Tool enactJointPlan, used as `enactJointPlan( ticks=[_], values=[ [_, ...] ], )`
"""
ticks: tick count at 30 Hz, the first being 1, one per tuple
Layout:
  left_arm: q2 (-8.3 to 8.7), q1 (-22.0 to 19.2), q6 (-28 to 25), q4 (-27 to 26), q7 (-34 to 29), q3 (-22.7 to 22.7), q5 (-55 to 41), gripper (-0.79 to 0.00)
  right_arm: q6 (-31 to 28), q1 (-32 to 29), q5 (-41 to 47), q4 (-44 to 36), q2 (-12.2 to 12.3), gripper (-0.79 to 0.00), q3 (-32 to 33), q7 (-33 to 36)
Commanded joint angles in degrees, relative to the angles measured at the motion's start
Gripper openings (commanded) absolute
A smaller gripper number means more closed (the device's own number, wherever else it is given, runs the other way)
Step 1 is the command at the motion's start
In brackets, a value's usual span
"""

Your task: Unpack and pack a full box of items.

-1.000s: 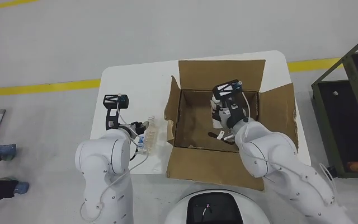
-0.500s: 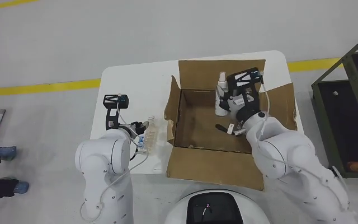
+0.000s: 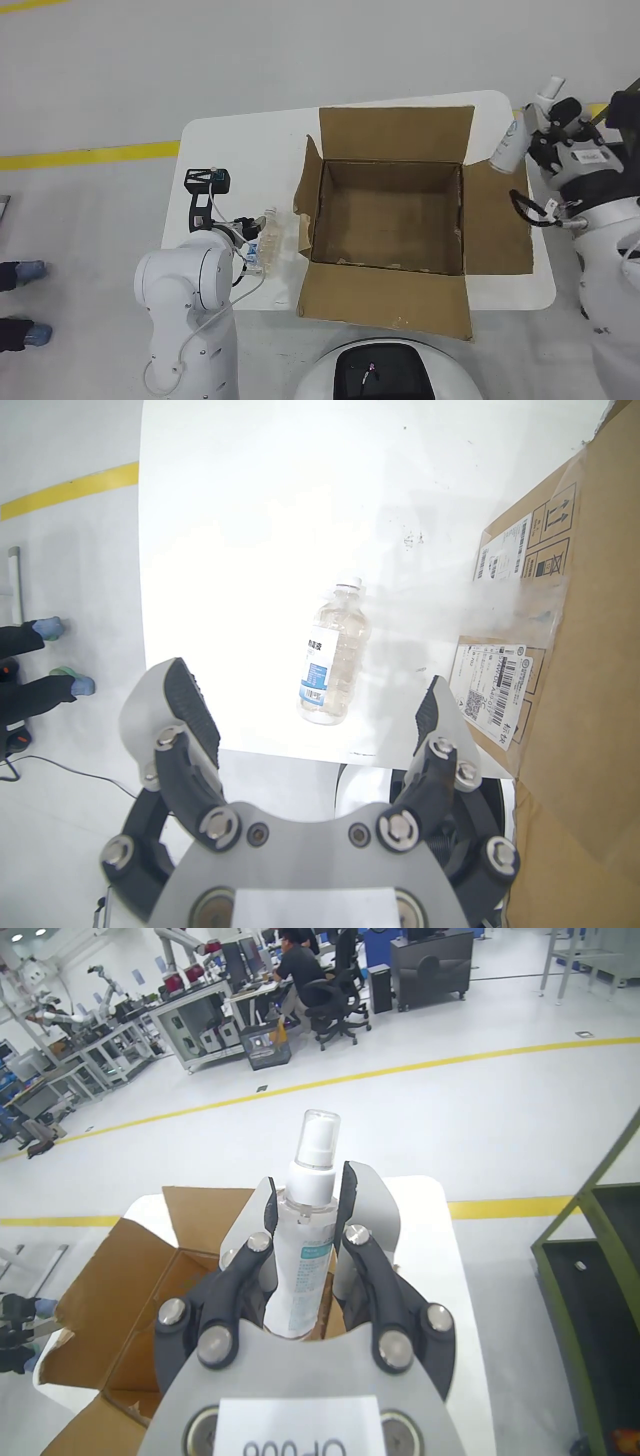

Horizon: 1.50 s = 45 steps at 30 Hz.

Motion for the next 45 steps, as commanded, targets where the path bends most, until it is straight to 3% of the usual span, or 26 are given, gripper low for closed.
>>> enactJointPlan(
  ticks=[1, 12, 23, 36, 45],
  values=[
    [0.00, 0.0, 0.0, 0.0, 0.0, 0.0, 0.0, 0.000, -0.4, -1.7, 0.6, 0.0, 0.1, -0.785, 2.6, -0.1],
    [0.00, 0.0, 0.0, 0.0, 0.0, 0.0, 0.0, 0.000, -2.3, -11.9, 0.6, 0.0, 0.5, -0.785, 13.2, 5.1],
    [0.00, 0.0, 0.0, 0.0, 0.0, 0.0, 0.0, 0.000, -5.9, -21.8, -3.2, 2.0, 0.5, -0.785, 10.2, 12.0],
    [0.00, 0.0, 0.0, 0.0, 0.0, 0.0, 0.0, 0.000, -12.0, -17.7, -8.5, 15.4, 0.8, -0.785, 2.7, 9.4],
    [0.00, 0.0, 0.0, 0.0, 0.0, 0.0, 0.0, 0.000, -12.5, -13.4, -10.3, 21.3, 0.9, -0.785, -0.4, 10.3]
  ],
)
